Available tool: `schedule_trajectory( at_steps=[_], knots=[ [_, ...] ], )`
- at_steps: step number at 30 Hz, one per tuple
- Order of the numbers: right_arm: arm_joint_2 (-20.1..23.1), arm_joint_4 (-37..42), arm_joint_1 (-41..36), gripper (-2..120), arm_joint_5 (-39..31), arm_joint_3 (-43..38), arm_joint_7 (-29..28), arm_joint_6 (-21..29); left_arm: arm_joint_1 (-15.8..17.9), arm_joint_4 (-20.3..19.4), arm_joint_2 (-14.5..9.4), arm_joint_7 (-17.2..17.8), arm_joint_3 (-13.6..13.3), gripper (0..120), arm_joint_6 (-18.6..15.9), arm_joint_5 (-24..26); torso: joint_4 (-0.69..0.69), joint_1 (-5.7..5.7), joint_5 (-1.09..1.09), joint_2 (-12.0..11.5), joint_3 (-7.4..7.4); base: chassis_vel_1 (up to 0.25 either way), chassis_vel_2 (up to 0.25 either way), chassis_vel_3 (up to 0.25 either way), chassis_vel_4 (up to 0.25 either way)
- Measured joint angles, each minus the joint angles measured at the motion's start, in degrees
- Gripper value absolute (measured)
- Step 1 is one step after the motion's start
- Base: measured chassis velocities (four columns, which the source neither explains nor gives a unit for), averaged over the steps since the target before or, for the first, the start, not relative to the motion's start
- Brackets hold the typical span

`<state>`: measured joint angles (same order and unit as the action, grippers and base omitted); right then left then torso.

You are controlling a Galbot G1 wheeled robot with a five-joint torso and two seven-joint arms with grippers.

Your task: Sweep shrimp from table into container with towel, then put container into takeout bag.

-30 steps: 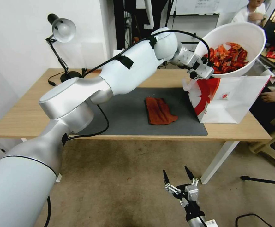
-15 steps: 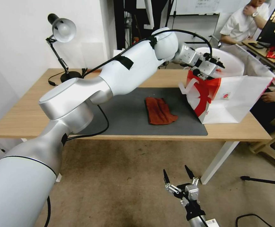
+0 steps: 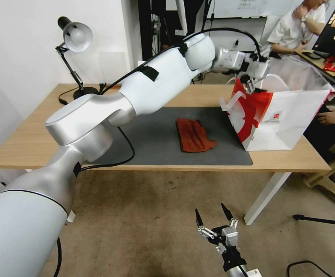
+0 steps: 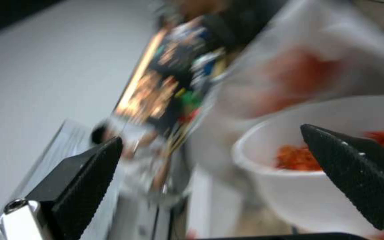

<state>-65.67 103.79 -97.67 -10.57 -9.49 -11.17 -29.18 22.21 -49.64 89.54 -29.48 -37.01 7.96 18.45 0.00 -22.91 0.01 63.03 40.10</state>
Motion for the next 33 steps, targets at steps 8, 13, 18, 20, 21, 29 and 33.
schedule_trajectory(
  at_steps=[8,13,18,20,21,29,33],
  knots=[
    [0.0,-0.9,1.4,100,0.2,1.1,0.1,0.0,-7.4,-5.6,-4.8,26.4,1.1,100,-21.8,35.3,-0.01,-0.01,0.01,0.0,0.01,0.0,0.0,0.0,0.0],
    [0.0,-1.2,1.8,100,0.2,1.2,0.1,0.0,-11.0,-10.8,-7.0,31.8,3.5,100,-26.0,49.3,-0.01,-0.01,0.01,0.0,0.01,0.0,0.0,0.0,0.0],
    [0.1,-1.5,2.0,100,0.2,1.3,0.2,0.0,-13.9,-15.9,-8.3,28.6,6.2,100,-25.2,58.4,0.0,-0.01,-0.01,0.0,0.0,0.0,0.0,0.0,0.0],
    [0.1,-1.5,2.0,100,0.2,1.3,0.2,0.0,-14.1,-16.2,-8.4,27.8,6.3,100,-24.7,58.9,0.01,0.0,-0.02,0.0,0.0,0.0,0.0,0.0,0.0],
    [0.1,-1.5,1.9,100,0.2,1.3,0.3,0.0,-14.5,-16.6,-8.5,27.0,6.4,100,-23.8,59.4,0.02,-0.01,-0.01,0.0,0.0,0.0,0.0,0.0,0.0],
    [0.0,-0.9,1.6,100,0.0,1.3,0.3,0.0,-19.2,-23.7,-13.0,33.2,8.8,100,-22.2,58.0,0.03,0.0,-0.01,0.0,0.0,0.0,0.0,0.0,0.0],
    [0.4,0.2,1.4,100,-0.1,1.2,0.3,0.0,-27.1,-35.8,-21.1,37.9,13.5,100,-21.4,55.4,-0.01,0.0,0.02,0.0,0.0,0.0,0.0,0.0,0.0]
  ],
)
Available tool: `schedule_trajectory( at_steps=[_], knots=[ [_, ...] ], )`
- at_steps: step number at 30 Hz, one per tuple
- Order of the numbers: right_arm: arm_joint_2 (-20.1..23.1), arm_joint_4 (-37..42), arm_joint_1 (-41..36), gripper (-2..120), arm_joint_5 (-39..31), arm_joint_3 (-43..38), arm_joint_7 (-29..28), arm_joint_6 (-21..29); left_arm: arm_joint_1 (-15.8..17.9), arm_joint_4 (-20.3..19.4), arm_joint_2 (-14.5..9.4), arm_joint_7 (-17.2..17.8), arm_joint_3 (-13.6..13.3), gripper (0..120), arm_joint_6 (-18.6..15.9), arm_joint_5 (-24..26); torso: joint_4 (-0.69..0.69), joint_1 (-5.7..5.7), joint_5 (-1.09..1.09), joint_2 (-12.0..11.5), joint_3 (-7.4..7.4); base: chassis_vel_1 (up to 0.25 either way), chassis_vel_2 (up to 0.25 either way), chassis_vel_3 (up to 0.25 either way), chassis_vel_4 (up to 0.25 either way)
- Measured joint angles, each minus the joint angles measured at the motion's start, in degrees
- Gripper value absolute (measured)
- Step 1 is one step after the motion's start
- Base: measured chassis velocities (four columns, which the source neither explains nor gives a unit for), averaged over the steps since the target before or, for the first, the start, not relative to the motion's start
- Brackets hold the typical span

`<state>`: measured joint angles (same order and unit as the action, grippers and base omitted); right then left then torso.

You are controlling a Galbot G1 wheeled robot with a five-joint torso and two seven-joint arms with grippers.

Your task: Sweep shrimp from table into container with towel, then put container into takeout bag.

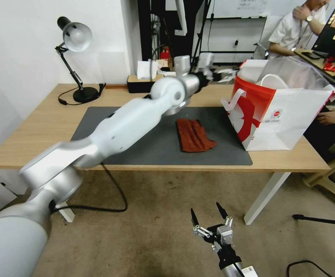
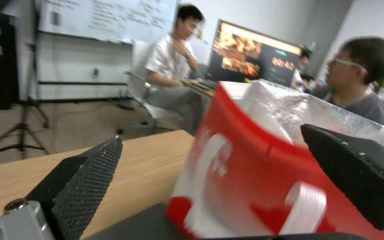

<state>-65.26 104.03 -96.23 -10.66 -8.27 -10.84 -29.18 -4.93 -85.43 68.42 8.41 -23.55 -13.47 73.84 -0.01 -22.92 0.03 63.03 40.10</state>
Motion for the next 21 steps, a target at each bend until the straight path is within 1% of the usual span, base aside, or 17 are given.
schedule_trajectory(
  at_steps=[1,3,4,6,7,8,9,10,12,13,14,15,16,17,18,20,21],
  knots=[
    [0.3,0.8,0.0,100,-0.1,0.0,0.0,0.0,-3.7,-4.1,-3.1,0.2,2.2,100,0.0,-1.1,-0.01,0.0,0.0,0.0,0.0,0.0,0.0,0.0,0.0],
    [0.7,1.6,0.1,100,-0.1,0.0,0.0,0.0,-11.1,-10.4,-7.3,-0.6,6.4,100,0.0,-4.1,-0.03,0.0,0.04,0.0,0.0,0.0,0.0,0.0,0.0],
    [0.7,1.6,0.1,100,-0.1,0.0,0.0,0.0,-11.1,-10.4,-7.3,-0.6,6.4,100,0.0,-4.1,-0.03,0.0,0.04,0.0,0.0,0.0,0.0,0.0,0.0],
    [0.6,1.9,0.1,100,-0.1,0.0,-0.1,-0.2,-18.4,-15.9,-10.6,-2.3,11.1,100,0.6,-7.2,-0.01,0.0,-0.02,0.0,0.0,0.0,0.0,0.0,0.0],
    [0.6,1.9,0.1,100,-0.1,0.0,-0.1,-0.2,-18.4,-15.9,-10.6,-2.3,11.1,100,0.6,-7.2,-0.01,0.0,-0.02,0.0,0.0,0.0,0.0,0.0,0.0],
    [0.3,2.0,0.1,100,-0.1,0.0,-0.1,-0.2,-25.1,-19.8,-12.7,-4.0,14.6,100,1.2,-10.3,-0.01,0.0,-0.01,0.0,0.0,0.0,0.0,0.0,0.0],
    [0.1,2.1,0.0,100,-0.1,0.1,-0.1,-0.2,-29.9,-22.2,-13.8,-5.3,17.3,100,1.4,-12.9,-0.02,0.01,0.01,0.0,0.0,0.0,0.0,0.0,0.0],
    [0.1,2.1,0.0,100,-0.1,0.1,-0.1,-0.2,-29.9,-22.2,-13.8,-5.3,17.3,100,1.4,-12.9,-0.02,0.01,0.01,0.0,0.0,0.0,0.0,0.0,0.0],
    [-0.1,2.3,0.0,100,0.0,0.0,-0.2,-0.2,-37.8,-25.5,-13.8,-7.3,22.5,100,1.6,-17.1,-0.02,0.01,-0.02,0.0,-0.01,0.0,0.0,0.0,0.0],
    [-0.1,2.4,0.1,100,0.0,0.0,-0.2,-0.2,-40.8,-26.5,-13.3,-7.9,24.8,100,1.8,-18.8,-0.01,0.01,0.0,0.0,-0.01,0.0,0.0,0.0,0.0],
    [-0.1,2.4,0.1,100,0.0,0.0,-0.2,-0.2,-40.8,-26.5,-13.3,-7.9,24.8,100,1.8,-18.8,-0.01,0.01,0.0,0.0,-0.01,0.0,0.0,0.0,0.0],
    [-0.1,2.7,0.0,100,0.0,-0.1,-0.3,-0.2,-45.3,-27.5,-12.4,-8.9,28.1,100,2.5,-21.5,0.03,0.01,-0.05,0.0,-0.01,0.0,0.0,0.0,0.0],
    [-0.1,3.0,0.0,100,0.0,-0.2,-0.4,-0.2,-48.5,-28.1,-11.9,-9.6,29.8,100,3.2,-23.5,0.03,0.01,-0.04,0.0,0.0,0.0,0.0,0.0,0.0],
    [-0.1,3.0,0.0,100,0.0,-0.2,-0.4,-0.2,-48.5,-28.1,-11.9,-9.6,29.8,100,3.2,-23.5,0.03,0.01,-0.04,0.0,0.0,0.0,0.0,0.0,0.0],
    [0.0,3.4,-0.2,100,0.0,-0.4,-0.4,-0.2,-52.3,-28.8,-11.4,-10.4,31.5,100,4.1,-26.2,0.02,0.0,0.0,0.0,0.0,0.0,0.0,0.0,0.0],
    [0.1,4.0,-0.5,100,-0.1,-0.7,-0.4,-0.2,-57.3,-29.8,-10.8,-11.6,33.7,100,5.2,-30.8,0.0,0.01,-0.02,0.0,0.0,0.0,0.0,0.0,0.0],
    [0.1,4.0,-0.5,100,-0.1,-0.7,-0.4,-0.2,-57.3,-29.8,-10.8,-11.6,33.7,100,5.2,-30.8,0.0,0.01,-0.02,0.0,0.0,0.0,0.0,0.0,0.0]
  ],
)
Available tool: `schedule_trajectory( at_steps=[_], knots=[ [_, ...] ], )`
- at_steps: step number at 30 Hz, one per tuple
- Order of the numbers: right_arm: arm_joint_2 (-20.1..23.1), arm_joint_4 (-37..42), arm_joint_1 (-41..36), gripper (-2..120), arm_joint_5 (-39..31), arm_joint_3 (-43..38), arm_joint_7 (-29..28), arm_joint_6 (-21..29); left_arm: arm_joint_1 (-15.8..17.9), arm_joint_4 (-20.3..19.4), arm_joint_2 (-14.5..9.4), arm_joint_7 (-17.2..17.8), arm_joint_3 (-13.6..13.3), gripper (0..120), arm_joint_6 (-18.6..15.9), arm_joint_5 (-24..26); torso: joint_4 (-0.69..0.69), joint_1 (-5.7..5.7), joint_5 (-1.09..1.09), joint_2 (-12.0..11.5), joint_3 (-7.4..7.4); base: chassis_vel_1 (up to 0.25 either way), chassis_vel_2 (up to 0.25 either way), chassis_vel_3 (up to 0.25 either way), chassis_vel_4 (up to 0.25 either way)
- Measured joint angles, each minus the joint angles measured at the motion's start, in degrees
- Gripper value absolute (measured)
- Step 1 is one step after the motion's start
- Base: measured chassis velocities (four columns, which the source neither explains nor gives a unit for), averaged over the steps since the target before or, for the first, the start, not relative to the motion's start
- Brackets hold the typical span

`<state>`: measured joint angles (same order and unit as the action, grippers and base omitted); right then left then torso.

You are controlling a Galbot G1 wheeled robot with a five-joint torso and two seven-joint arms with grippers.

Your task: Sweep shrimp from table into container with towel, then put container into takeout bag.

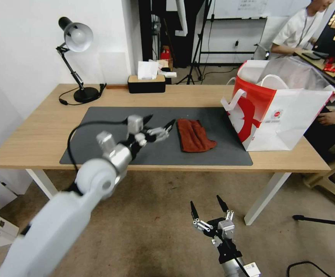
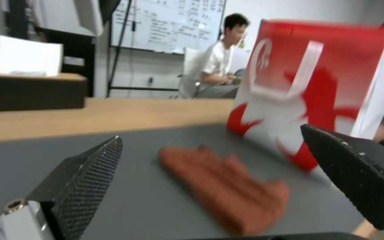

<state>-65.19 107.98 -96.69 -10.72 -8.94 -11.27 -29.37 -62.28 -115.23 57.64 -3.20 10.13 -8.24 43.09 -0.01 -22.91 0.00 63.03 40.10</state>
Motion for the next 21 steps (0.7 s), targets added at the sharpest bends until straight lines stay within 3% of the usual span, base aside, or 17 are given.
schedule_trajectory(
  at_steps=[3,4,7,8,9,11,15,18,19,21],
  knots=[
    [0.4,1.0,-1.1,100,-0.1,-0.8,-0.2,0.0,-9.7,-1.0,1.5,-2.3,5.7,100,3.9,-9.2,0.01,0.0,0.0,0.0,0.0,0.0,0.0,0.0,0.0],
    [0.4,1.0,-1.1,100,-0.1,-0.8,-0.2,0.0,-9.7,-1.0,1.5,-2.3,5.7,100,3.9,-9.2,0.01,0.0,0.0,0.0,0.0,0.0,0.0,0.0,0.0],
    [0.7,1.9,-2.0,100,-1.1,-1.5,-0.7,0.0,-16.6,-1.5,1.8,-3.3,10.2,100,6.6,-13.9,0.03,0.0,-0.01,0.0,0.0,0.0,0.0,0.0,0.0],
    [0.7,1.9,-2.0,100,-1.1,-1.5,-0.7,0.0,-16.6,-1.5,1.8,-3.3,10.2,100,6.6,-13.9,0.03,0.0,-0.01,0.0,0.0,0.0,0.0,0.0,0.0],
    [0.9,2.4,-2.4,100,-2.2,-1.9,-0.6,0.0,-20.9,-1.5,1.9,-3.7,11.9,100,8.6,-16.4,0.01,0.0,0.01,0.0,0.0,0.0,0.0,0.0,0.0],
    [1.8,3.1,-2.9,100,-4.1,-3.0,0.6,0.0,-26.2,-1.5,2.2,-3.8,14.0,100,11.1,-19.3,-0.01,0.0,-0.01,0.0,0.0,0.0,0.0,0.0,0.0],
    [2.9,3.4,-3.0,100,-5.7,-4.3,1.8,0.5,-30.1,-0.8,2.9,-3.8,15.3,100,14.0,-20.4,0.02,0.0,-0.01,0.0,0.0,0.0,0.0,0.0,0.0],
    [4.2,4.3,-3.1,100,-8.0,-5.8,2.3,2.3,-34.3,2.3,4.7,-3.7,16.9,100,21.1,-21.8,0.0,0.0,0.0,0.0,0.01,0.0,0.0,0.0,0.0],
    [4.2,4.3,-3.1,100,-8.0,-5.8,2.3,2.3,-34.3,2.3,4.7,-3.7,16.9,100,21.1,-21.8,0.0,0.0,0.0,0.0,0.01,0.0,0.0,0.0,0.0],
    [4.6,4.6,-3.0,100,-9.5,-6.4,2.4,3.1,-35.7,4.4,5.7,-3.5,17.2,100,25.3,-22.7,0.01,-0.01,0.0,0.0,0.01,0.0,0.0,0.0,0.0]
  ],
)
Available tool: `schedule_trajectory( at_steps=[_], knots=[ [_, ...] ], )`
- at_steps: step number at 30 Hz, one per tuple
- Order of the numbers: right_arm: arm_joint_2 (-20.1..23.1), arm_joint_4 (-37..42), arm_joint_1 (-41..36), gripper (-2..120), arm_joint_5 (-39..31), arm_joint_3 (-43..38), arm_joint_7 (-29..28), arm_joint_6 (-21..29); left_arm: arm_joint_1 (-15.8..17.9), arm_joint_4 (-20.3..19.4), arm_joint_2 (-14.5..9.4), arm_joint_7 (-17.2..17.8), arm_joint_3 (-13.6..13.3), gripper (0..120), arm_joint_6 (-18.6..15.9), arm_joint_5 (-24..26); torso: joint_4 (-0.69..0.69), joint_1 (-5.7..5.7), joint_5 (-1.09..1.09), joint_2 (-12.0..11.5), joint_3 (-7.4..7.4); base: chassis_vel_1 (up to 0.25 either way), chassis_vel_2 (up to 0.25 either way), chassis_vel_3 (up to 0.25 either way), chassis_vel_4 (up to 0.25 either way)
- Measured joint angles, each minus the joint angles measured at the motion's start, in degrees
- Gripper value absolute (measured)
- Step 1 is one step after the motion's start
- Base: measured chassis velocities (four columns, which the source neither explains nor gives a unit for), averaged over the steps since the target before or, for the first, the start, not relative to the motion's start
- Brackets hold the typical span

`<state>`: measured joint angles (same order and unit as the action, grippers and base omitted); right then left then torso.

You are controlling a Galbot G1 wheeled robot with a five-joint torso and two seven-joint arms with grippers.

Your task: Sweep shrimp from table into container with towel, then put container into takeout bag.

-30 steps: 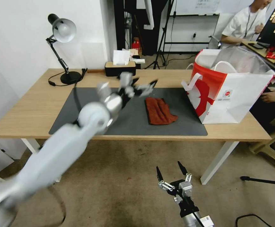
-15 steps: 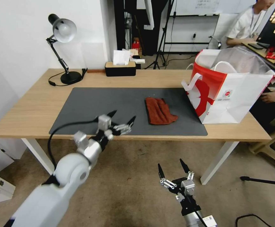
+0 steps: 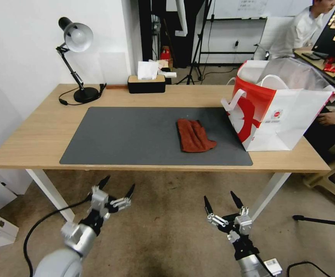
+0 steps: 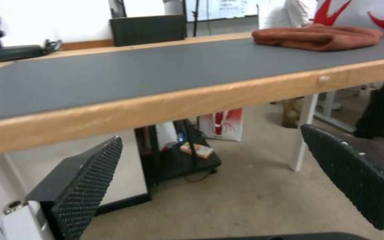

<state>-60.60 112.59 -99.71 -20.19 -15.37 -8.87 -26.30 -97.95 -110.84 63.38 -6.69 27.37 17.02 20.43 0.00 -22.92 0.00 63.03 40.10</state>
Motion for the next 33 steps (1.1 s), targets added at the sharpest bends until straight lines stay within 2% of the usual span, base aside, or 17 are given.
schedule_trajectory(
  at_steps=[1,3,7,13,17,33],
  knots=[
    [0.0,0.0,0.0,100,0.0,0.0,0.0,0.0,0.0,0.0,0.0,0.0,0.0,100,0.0,0.0,0.0,0.0,0.0,0.0,0.0,0.0,0.0,0.0,0.0],
    [0.4,0.1,-0.1,100,-0.2,-0.3,0.3,0.3,-1.1,1.3,0.9,0.1,-0.1,100,2.5,-0.4,0.0,0.0,0.0,0.0,0.0,0.0,0.0,0.0,0.0],
    [1.0,0.6,-0.1,100,-0.1,-0.6,1.2,1.6,-1.7,2.2,1.7,0.2,-0.5,100,3.9,-0.9,0.0,0.0,0.0,0.0,0.0,0.0,0.0,0.0,0.0],
    [1.2,0.8,0.3,100,-0.1,-0.1,2.1,2.6,-1.8,2.4,2.9,2.2,-1.5,100,3.9,-1.8,0.0,0.0,-0.01,0.0,0.0,0.0,0.0,0.0,0.0],
    [0.8,0.7,0.6,100,0.0,0.3,2.6,2.6,-1.8,2.5,3.8,2.3,-1.9,100,4.0,-1.9,0.0,0.0,0.0,0.0,0.0,0.0,0.0,0.0,0.0],
    [0.7,0.6,0.7,100,0.1,0.5,2.6,2.6,-1.7,2.5,4.0,2.5,-2.1,100,4.0,-2.0,0.0,0.0,0.0,0.0,0.0,0.0,0.0,0.0,0.0]
  ],
)
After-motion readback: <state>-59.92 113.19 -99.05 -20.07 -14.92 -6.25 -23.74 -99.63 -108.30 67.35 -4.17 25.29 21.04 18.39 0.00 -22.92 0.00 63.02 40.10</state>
